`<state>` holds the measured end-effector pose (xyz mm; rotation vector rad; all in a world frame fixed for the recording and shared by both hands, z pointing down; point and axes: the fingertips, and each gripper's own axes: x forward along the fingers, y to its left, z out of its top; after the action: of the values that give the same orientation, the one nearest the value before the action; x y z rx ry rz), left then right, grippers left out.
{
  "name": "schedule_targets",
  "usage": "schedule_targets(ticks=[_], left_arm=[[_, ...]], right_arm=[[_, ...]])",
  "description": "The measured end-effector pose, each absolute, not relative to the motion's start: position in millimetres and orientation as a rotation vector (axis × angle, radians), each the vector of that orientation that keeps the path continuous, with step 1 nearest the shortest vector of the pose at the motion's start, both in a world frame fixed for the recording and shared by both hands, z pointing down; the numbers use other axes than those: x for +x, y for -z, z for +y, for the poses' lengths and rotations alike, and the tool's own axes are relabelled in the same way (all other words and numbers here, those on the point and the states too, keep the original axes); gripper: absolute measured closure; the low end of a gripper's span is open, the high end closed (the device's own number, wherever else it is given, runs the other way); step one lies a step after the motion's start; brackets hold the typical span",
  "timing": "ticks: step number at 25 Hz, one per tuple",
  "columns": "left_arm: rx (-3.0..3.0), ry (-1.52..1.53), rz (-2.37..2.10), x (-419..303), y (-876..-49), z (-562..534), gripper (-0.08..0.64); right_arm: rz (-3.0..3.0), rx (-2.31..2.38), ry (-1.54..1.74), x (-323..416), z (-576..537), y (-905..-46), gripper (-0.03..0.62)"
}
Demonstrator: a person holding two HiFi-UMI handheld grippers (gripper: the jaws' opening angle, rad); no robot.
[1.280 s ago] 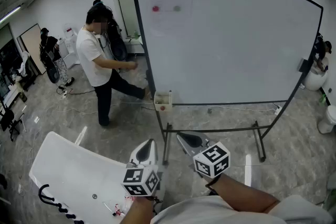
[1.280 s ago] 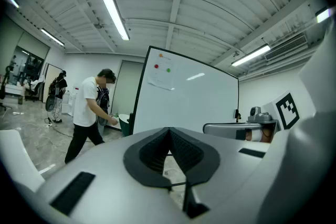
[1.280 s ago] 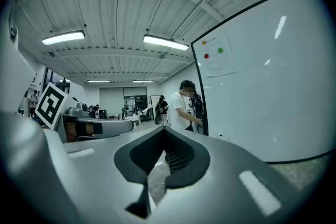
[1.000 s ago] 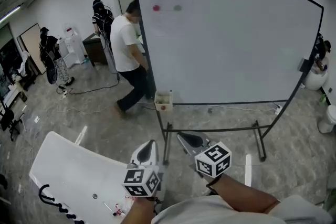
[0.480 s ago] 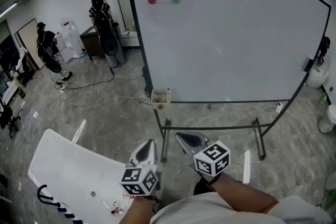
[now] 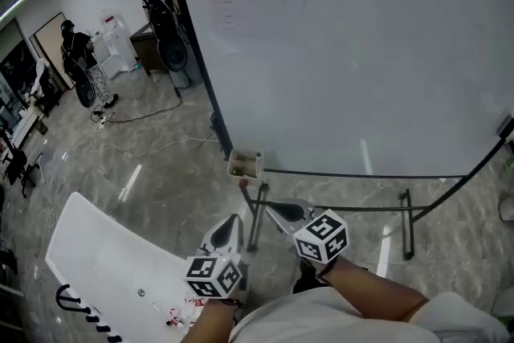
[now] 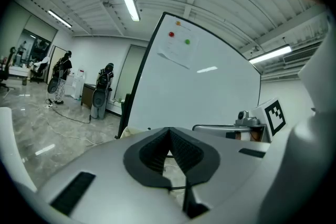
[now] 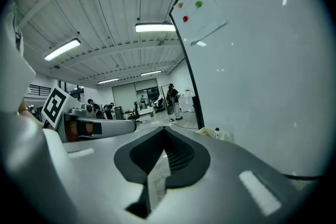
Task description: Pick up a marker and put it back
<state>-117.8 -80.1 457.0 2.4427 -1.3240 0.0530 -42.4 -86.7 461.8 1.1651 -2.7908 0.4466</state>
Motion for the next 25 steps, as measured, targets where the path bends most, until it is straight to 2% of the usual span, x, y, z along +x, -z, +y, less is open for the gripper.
schedule_targets(ticks=[10,19,25], left_arm=[[2.306,-0.135,-1.388,-78.7,-520.6,-172.3,0.558],[2.218,-0.126,-1.459,-80.5,-538.6,-217.3,0.558],[2.189,-0.123,-1.464,-88.7,-549.0,-237.6,0.558]], right_arm=[[-2.76,0.951,-0.555,0.1,-197.1,-536.2,0.595],[-2.734,0.833,-0.612,-2.6,-260.3,-578.2,0.591],[-2.712,0.784,-0.653,-18.5,-282.9,-599.8,0.503]])
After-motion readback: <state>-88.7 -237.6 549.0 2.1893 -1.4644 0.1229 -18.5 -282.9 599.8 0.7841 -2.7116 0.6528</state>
